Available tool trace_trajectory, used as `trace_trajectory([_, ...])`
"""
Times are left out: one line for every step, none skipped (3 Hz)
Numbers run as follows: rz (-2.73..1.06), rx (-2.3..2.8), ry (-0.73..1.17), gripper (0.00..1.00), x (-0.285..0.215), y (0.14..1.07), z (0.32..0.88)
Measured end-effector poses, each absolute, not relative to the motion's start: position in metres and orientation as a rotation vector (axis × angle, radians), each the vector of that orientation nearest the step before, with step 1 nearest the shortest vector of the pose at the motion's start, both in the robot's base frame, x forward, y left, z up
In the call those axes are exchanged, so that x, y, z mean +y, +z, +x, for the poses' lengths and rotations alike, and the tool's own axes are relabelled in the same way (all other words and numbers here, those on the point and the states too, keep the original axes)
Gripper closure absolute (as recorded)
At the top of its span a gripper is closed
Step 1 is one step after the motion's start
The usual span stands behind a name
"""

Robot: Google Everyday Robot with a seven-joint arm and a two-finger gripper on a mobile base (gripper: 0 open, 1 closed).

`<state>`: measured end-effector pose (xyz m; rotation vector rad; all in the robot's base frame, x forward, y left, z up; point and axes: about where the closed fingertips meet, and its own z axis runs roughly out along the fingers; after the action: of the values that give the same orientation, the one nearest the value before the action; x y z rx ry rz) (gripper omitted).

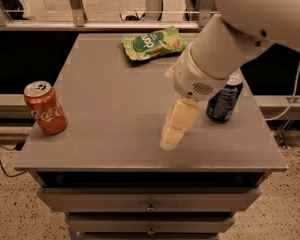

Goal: Move coke can near green rice chip bag

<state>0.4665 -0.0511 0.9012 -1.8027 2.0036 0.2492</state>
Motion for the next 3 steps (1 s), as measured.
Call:
trace_trajectory([-1.799, 1.995, 0.255, 0.00, -0.047, 0.901, 0.467])
trace_trajectory([-1.761, 1.967, 0.321, 0.00, -0.044, 0.902, 0.471])
trace_trajectory([-1.695, 1.878, 0.463, 0.00, -0.010, 0.898, 0.485])
